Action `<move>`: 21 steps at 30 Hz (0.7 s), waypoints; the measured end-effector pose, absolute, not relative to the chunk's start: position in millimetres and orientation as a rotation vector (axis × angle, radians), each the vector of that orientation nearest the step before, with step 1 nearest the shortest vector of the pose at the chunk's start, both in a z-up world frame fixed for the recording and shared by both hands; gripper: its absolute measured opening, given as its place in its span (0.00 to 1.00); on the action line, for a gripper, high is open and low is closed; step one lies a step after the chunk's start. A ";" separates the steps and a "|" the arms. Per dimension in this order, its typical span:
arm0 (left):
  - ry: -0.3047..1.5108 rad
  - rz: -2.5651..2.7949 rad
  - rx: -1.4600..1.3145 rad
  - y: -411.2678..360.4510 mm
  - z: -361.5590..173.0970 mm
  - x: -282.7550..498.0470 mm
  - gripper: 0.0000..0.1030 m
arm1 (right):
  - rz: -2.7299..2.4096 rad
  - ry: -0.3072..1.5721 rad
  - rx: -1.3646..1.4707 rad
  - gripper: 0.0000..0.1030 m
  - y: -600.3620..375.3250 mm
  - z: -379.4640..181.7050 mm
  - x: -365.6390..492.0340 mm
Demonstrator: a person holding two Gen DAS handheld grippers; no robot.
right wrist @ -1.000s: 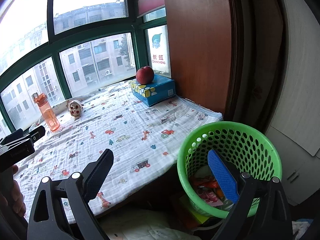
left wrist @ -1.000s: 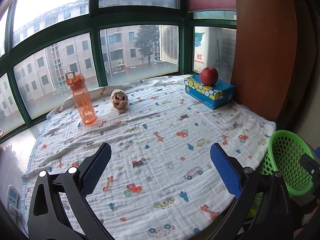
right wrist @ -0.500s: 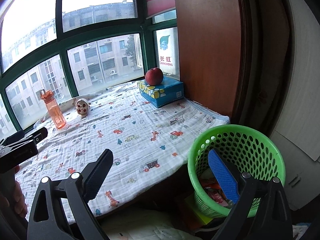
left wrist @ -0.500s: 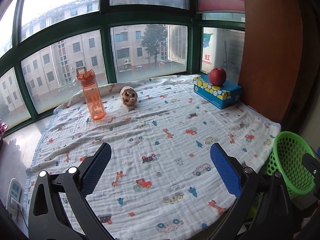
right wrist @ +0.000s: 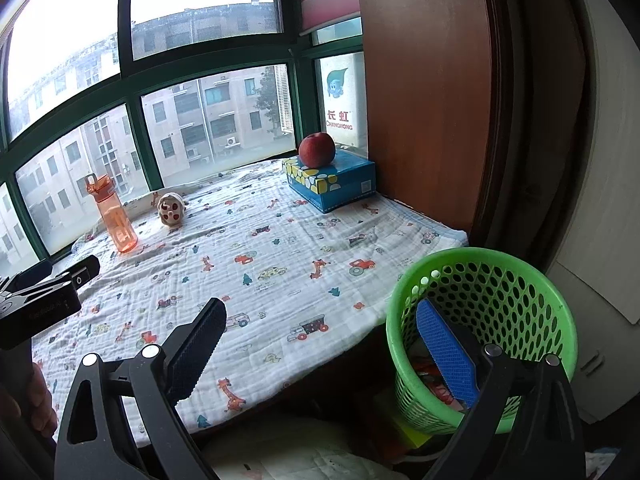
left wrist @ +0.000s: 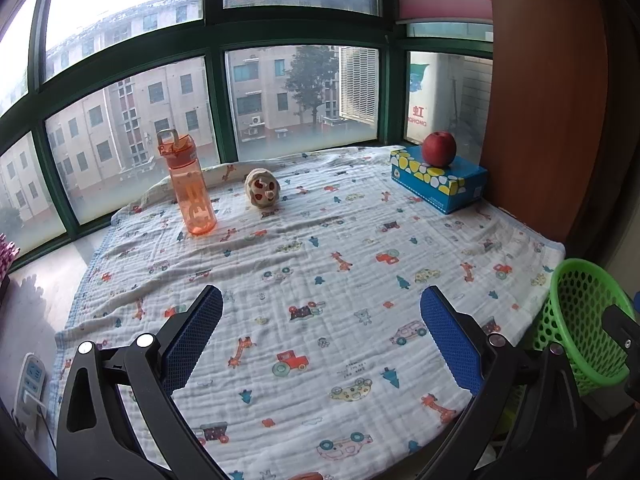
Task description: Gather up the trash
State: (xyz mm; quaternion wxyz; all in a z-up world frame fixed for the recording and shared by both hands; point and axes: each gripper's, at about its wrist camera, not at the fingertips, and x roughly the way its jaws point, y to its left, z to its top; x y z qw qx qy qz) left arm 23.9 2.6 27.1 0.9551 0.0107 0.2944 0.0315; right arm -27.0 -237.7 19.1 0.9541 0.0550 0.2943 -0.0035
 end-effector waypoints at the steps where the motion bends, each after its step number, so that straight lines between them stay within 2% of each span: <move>1: 0.599 0.063 0.019 2.8 27.3 24.0 0.95 | -0.008 0.598 0.111 0.90 -237.5 19.1 -27.0; 21: 0.608 0.077 0.016 8.0 23.8 19.9 0.95 | 0.017 0.610 0.101 0.90 -231.9 15.8 -23.2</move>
